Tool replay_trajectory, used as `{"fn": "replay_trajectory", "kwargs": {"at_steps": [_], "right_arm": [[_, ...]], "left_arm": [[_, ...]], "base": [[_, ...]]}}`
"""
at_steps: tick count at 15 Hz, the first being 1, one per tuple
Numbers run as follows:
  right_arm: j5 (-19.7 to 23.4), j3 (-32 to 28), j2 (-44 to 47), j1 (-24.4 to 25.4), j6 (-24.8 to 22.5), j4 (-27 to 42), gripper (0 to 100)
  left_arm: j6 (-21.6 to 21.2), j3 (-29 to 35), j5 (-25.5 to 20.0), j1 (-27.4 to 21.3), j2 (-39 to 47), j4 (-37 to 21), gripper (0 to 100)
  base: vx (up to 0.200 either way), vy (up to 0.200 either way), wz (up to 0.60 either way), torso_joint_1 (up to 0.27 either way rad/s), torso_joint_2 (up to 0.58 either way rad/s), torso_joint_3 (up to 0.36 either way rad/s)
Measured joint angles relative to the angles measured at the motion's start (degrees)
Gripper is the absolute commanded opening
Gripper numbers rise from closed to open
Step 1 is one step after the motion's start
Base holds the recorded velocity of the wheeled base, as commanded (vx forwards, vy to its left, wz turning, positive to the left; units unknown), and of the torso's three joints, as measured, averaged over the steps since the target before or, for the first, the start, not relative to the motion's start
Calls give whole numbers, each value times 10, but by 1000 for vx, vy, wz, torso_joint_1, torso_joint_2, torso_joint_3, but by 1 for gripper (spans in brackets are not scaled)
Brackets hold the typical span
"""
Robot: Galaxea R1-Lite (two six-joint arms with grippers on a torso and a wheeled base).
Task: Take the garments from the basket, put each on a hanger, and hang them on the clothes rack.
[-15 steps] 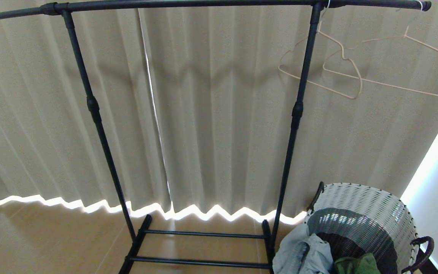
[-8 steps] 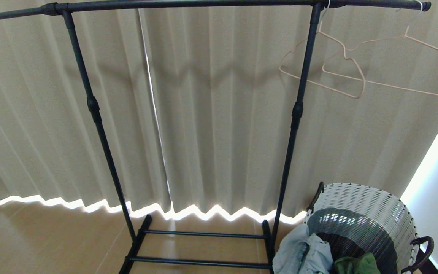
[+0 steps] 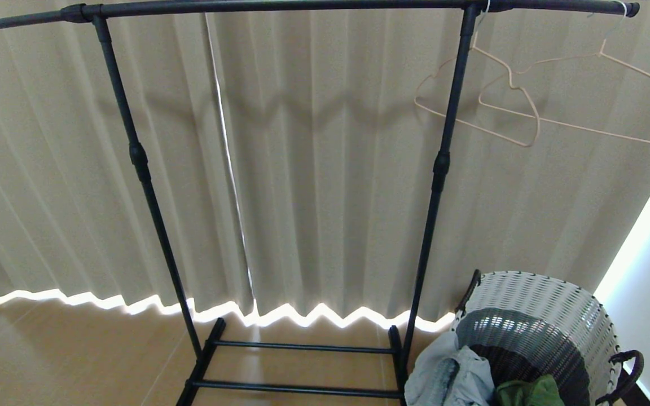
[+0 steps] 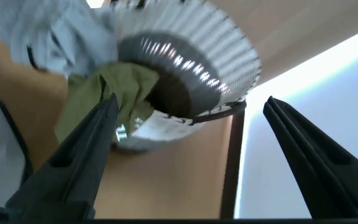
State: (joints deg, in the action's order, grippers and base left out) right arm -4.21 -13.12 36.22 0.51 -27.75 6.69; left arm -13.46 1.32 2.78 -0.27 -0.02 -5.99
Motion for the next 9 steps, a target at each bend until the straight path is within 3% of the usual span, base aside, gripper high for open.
{"fn": "replay_trajectory", "kwargs": {"at_steps": [2,6,9], "right_arm": [[0,3,81,0,-30,-42,100],[2,7,237,0,-150,-88,100],[4,7,324,0,-189,-98,100]], "left_arm": [[0,0,0,0,0,0,100],[0,0,0,0,0,0,100],[1,0,0,0,0,0,100]], "base": [[0,0,0,0,0,0],[0,0,0,0,0,0],[0,0,0,0,0,0]]}}
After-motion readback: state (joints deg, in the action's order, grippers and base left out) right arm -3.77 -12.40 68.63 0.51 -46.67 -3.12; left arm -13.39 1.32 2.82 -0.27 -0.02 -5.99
